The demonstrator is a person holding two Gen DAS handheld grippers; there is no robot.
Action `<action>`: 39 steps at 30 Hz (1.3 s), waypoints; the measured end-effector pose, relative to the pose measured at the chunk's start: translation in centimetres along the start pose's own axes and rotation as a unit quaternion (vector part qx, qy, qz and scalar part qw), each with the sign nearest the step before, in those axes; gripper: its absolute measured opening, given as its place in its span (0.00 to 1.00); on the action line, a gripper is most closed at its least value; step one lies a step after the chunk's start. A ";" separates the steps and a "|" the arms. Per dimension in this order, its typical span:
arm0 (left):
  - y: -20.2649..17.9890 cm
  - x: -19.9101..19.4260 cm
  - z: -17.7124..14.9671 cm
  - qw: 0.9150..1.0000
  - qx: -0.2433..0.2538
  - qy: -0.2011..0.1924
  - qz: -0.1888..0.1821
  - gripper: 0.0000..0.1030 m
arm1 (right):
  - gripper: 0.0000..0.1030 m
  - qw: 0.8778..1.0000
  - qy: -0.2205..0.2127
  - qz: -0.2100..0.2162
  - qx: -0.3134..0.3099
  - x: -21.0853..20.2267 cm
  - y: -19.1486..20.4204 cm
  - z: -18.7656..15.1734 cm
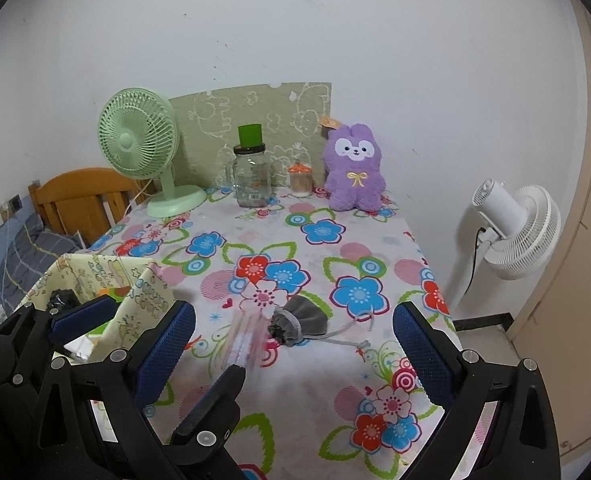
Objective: Organize soft objects
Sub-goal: 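Grasp the clear plastic tube with the left tool while the right tool grasps the grey drawstring pouch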
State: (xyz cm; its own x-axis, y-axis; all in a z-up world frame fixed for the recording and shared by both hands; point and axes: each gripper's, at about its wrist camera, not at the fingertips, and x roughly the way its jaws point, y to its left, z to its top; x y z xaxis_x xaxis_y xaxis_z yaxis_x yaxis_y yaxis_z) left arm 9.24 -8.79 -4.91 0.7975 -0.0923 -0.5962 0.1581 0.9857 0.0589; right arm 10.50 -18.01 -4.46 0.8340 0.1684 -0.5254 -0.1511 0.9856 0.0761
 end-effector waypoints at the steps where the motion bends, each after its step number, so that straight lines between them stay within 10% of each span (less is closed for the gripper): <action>1: -0.1 0.1 -0.1 1.000 0.000 0.001 0.000 0.97 | 0.98 1.000 0.001 0.000 0.000 0.2 -0.1 0.0; 39: -0.7 9.1 -1.5 0.994 -0.025 0.102 -0.026 0.73 | 0.98 0.996 0.084 -0.002 0.005 9.1 -2.8 -2.0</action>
State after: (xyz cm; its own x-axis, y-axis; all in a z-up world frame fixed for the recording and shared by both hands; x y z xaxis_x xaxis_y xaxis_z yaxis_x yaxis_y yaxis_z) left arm 15.57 -10.10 -11.58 0.6536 -0.1179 -0.7476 0.1632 0.9865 -0.0130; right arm 17.45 -19.28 -11.15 0.7343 0.1599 -0.6598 -0.1416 0.9866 0.0815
